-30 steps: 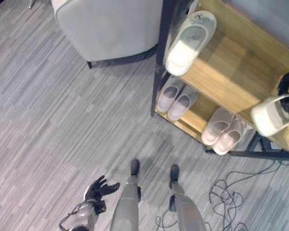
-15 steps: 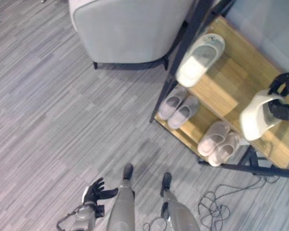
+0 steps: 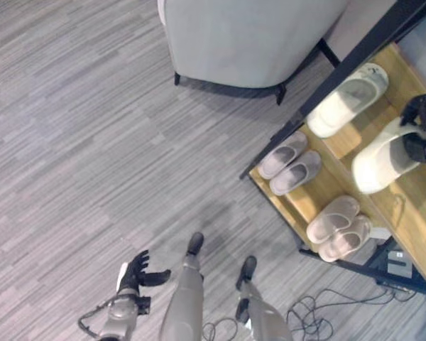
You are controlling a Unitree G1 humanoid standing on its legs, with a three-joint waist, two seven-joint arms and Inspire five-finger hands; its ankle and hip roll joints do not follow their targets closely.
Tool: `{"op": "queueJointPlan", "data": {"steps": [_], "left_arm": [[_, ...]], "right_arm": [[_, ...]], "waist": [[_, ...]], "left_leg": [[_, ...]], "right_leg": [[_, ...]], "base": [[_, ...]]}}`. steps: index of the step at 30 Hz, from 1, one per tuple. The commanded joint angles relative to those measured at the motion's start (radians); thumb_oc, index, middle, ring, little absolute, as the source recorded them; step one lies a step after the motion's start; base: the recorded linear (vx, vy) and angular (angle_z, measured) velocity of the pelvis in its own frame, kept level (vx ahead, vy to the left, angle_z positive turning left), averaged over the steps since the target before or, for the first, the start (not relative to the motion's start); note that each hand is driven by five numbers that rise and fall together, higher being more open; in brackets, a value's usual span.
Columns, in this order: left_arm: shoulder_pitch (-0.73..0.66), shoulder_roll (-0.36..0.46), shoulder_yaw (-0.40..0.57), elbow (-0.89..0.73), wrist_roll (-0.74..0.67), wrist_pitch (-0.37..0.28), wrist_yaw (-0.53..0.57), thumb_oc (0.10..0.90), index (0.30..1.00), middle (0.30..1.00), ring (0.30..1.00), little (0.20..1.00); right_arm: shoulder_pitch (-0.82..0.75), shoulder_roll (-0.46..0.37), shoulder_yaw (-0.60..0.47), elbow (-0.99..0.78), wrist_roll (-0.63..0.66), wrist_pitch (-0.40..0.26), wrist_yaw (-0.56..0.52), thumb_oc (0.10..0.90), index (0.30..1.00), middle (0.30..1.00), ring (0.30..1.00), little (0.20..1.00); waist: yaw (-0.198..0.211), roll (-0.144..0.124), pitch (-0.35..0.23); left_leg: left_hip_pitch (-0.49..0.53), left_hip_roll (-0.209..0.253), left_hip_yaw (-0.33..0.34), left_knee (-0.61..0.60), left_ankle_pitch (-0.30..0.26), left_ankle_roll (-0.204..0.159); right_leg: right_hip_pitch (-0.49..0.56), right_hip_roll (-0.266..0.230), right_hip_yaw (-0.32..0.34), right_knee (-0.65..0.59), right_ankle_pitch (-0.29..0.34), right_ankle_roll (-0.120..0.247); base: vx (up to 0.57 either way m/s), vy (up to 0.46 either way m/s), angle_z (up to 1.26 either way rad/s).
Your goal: Arrange the slippers neatly on the shoe rack.
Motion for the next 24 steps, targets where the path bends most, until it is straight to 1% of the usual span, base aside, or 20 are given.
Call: {"op": "queueJointPlan", "data": {"steps": [1,6,14,15,16,21,24], "left_arm": [[0.002,0.004,-0.013,-0.011,0.020,-0.043,0.034,0.800,0.900,0.900,0.900,0.900],[-0.001,0.001,-0.022,-0.021,0.004,-0.047,0.034,0.800,0.900,0.900,0.900,0.900],[-0.005,-0.009,-0.027,-0.043,-0.045,-0.053,0.022,0.800,0.900,0.900,0.900,0.900],[-0.005,-0.011,-0.028,-0.048,-0.050,-0.053,0.024,0.800,0.900,0.900,0.900,0.900],[-0.006,-0.011,-0.028,-0.048,-0.050,-0.053,0.024,0.800,0.900,0.900,0.900,0.900],[-0.007,-0.014,-0.026,-0.040,-0.046,-0.049,0.023,0.800,0.900,0.900,0.900,0.900],[0.000,-0.020,-0.020,-0.034,-0.058,-0.044,0.007,0.800,0.900,0.900,0.900,0.900]], "right_arm": [[-0.150,-0.157,-0.021,0.015,0.011,0.060,-0.116,0.400,0.300,0.300,0.300,0.300],[-0.210,-0.165,0.024,0.048,0.044,0.056,-0.122,0.400,0.300,0.300,0.300,0.300],[-0.292,-0.174,0.101,0.096,0.060,0.059,-0.114,0.400,0.300,0.300,0.300,0.300],[-0.296,-0.171,0.093,0.107,0.073,0.063,-0.123,0.737,0.806,0.806,0.806,0.806],[-0.294,-0.172,0.091,0.107,0.073,0.063,-0.124,0.800,0.900,0.900,0.900,0.900],[-0.274,-0.171,0.068,0.100,0.090,0.057,-0.120,0.800,0.900,0.900,0.900,0.900],[-0.231,-0.167,0.035,0.085,0.095,0.051,-0.114,0.800,0.900,0.900,0.900,0.900]], "waist": [[0.005,0.023,-0.024],[0.009,0.032,-0.021],[0.016,0.047,-0.019],[0.015,0.048,-0.019],[0.015,0.048,-0.019],[0.010,0.049,-0.026],[0.004,0.049,-0.034]], "left_leg": [[0.046,0.026,-0.006,-0.103,-0.015,-0.033],[0.040,0.021,-0.009,-0.098,-0.018,-0.031],[0.024,0.013,-0.013,-0.097,-0.016,-0.030],[0.021,0.010,-0.014,-0.098,-0.015,-0.031],[0.020,0.010,-0.015,-0.097,-0.015,-0.031],[0.016,0.008,-0.015,-0.093,-0.019,-0.032],[0.016,0.006,-0.016,-0.090,-0.023,-0.031]], "right_leg": [[0.000,-0.015,0.008,0.048,-0.053,0.047],[-0.007,-0.018,0.004,0.054,-0.053,0.047],[-0.019,-0.024,-0.008,0.054,-0.052,0.047],[-0.019,-0.025,-0.011,0.053,-0.052,0.048],[-0.019,-0.025,-0.011,0.053,-0.052,0.048],[-0.018,-0.027,-0.018,0.058,-0.058,0.047],[-0.016,-0.026,-0.020,0.063,-0.063,0.045]], "base": [[0.00,0.000,0.00],[0.00,0.000,0.00],[0.01,0.003,0.02],[0.02,0.007,0.10],[0.02,0.009,0.09],[0.02,0.001,0.08],[0.00,0.000,0.00]]}}
